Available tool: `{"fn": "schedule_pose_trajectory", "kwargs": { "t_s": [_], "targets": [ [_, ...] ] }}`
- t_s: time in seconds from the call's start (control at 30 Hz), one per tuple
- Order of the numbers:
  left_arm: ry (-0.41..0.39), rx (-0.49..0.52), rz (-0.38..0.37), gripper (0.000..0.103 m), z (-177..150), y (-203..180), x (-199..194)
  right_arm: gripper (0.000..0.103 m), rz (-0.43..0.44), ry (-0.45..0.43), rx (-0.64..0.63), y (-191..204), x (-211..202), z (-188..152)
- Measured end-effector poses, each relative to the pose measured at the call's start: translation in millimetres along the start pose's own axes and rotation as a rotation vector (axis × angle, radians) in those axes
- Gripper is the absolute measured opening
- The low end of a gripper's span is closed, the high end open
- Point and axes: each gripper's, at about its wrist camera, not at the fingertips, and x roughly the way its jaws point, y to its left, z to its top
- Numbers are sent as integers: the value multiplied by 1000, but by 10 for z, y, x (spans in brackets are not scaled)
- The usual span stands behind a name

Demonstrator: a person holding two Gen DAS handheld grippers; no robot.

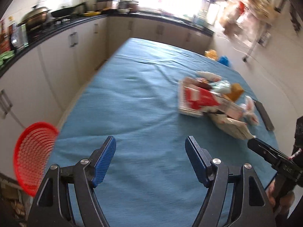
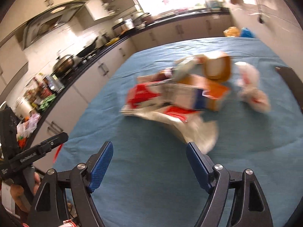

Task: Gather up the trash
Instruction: 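Return both tools to the table over the remaining trash, then grasp the white-and-red snack bag with the left tool while the right tool grasps the pink plastic bag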

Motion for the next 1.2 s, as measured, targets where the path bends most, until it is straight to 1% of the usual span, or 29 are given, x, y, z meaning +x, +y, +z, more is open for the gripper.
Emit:
{"fn": "schedule_pose_trajectory", "kwargs": {
  "t_s": [0.1,0.2,0.3,0.33,0.43,0.5,0.63,0.73,0.8,1.0,1.1,1.17,1.2],
  "targets": [
    [34,25,-59,75,10,-254,157,84,-57,-18,44,-311,-113,37],
    [81,39,-130,75,17,-488,326,84,-82,-40,89,-587,-225,93],
    [117,49,-175,75,65,-728,526,84,-118,-66,109,-746,-291,172],
    [130,45,-190,75,92,-783,595,84,-130,-77,119,-814,-317,205],
    [171,12,-244,76,178,-901,790,90,-172,-107,133,-966,-347,320],
    [188,-12,-270,80,216,-940,884,90,-218,-114,130,-1083,-316,404],
    [225,-58,-306,82,261,-1018,1084,91,-254,-88,138,-1282,-151,546],
    [253,-88,-327,82,262,-1058,1188,91,-240,-55,158,-1387,8,609],
    [238,-87,-319,84,272,-1095,1201,91,-235,-39,159,-1416,94,636],
    [228,-85,-314,85,272,-1195,1234,90,-234,-14,148,-1430,266,683],
    [232,-112,-342,85,287,-1203,1260,76,-237,-8,132,-1404,305,688],
    [241,-148,-372,88,298,-1185,1283,59,-244,-2,121,-1383,314,667],
    [250,-175,-402,89,302,-1164,1293,54,-249,0,114,-1367,314,658]
  ]
}}
